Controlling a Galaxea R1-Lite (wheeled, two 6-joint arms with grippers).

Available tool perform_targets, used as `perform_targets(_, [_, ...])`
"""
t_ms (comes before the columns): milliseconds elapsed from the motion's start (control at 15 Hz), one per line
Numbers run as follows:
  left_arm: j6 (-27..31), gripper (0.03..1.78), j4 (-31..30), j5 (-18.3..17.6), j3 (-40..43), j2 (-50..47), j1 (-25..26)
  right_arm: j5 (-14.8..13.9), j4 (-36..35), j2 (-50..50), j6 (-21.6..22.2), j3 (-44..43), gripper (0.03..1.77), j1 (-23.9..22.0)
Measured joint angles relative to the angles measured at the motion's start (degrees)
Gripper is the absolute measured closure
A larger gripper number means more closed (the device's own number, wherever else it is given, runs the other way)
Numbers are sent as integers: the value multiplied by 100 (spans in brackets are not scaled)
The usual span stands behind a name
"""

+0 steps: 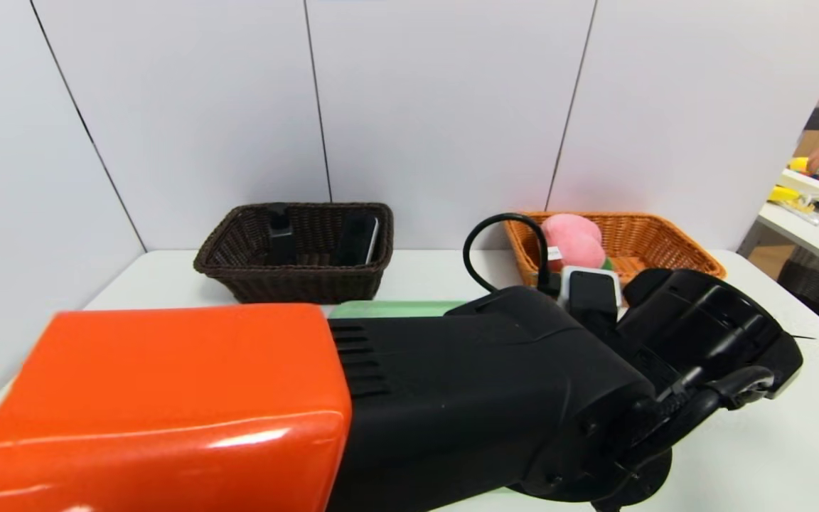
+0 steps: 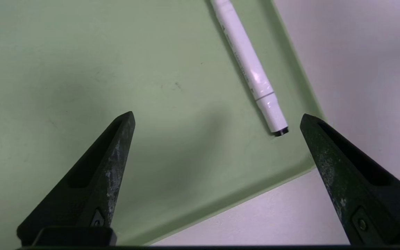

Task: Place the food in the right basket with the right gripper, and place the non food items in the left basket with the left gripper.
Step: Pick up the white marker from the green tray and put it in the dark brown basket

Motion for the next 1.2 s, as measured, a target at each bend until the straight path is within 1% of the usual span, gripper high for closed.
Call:
perform_targets(133, [-30,12,-347,162,0,77,-28,0,2,-52,-1,20,10,0])
perform_targets(400, [0,12,-700,410,0,332,-33,4,22,-145,0,30,10,0])
perform_targets(1200, [34,12,-946,440,-10,835,7,2,29,-206,7,79,10,0])
